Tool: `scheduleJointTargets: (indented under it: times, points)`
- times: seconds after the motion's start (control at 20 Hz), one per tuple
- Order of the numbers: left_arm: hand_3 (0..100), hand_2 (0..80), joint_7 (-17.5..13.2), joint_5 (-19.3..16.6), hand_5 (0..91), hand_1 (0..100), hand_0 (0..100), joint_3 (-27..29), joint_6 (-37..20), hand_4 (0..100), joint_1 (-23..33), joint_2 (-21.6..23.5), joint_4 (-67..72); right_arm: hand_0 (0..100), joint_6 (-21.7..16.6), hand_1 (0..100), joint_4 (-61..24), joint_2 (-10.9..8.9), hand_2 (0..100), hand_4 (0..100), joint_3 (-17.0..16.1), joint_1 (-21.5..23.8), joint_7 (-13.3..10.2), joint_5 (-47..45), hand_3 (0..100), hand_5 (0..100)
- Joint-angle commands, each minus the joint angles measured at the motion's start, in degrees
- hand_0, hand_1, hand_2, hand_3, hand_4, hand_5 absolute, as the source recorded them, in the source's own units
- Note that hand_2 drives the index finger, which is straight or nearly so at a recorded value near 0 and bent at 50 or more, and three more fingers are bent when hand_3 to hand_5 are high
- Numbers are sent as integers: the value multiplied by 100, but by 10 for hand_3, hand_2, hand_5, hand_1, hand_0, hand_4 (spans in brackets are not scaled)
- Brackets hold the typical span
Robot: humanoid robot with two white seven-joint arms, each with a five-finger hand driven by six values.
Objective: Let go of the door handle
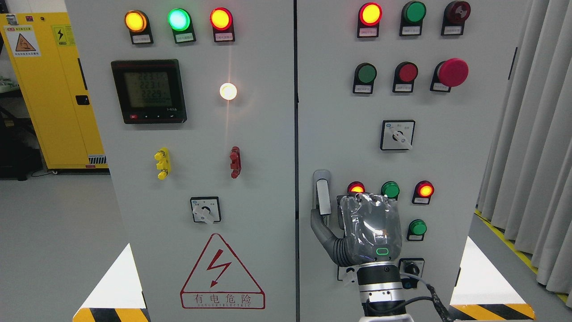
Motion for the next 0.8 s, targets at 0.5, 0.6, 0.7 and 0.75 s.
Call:
scheduleJointTargets:
  times: [0.5,0.6,0.7,0.75]
  points:
    - [0,0,-2,0,0,556,120,0,2,0,0,-1,-70,545,15,375,-37,16,978,1000,-24,34,-11,3,1000,993]
    - [0,0,-2,0,0,556,120,0,2,0,0,-1,-70,548,15,377,-37,16,978,1000,-24,34,-11,3,1000,993]
    - [0,0,-2,0,0,556,120,0,2,0,0,-1,-70,550,15,378,-72,16,978,1000,-24,34,-11,12,1000,994]
    - [0,0,-2,-9,0,556,120,0,2,0,0,-1,-70,550,15,378,-72,24,978,1000,-24,42,-11,12,1000,994]
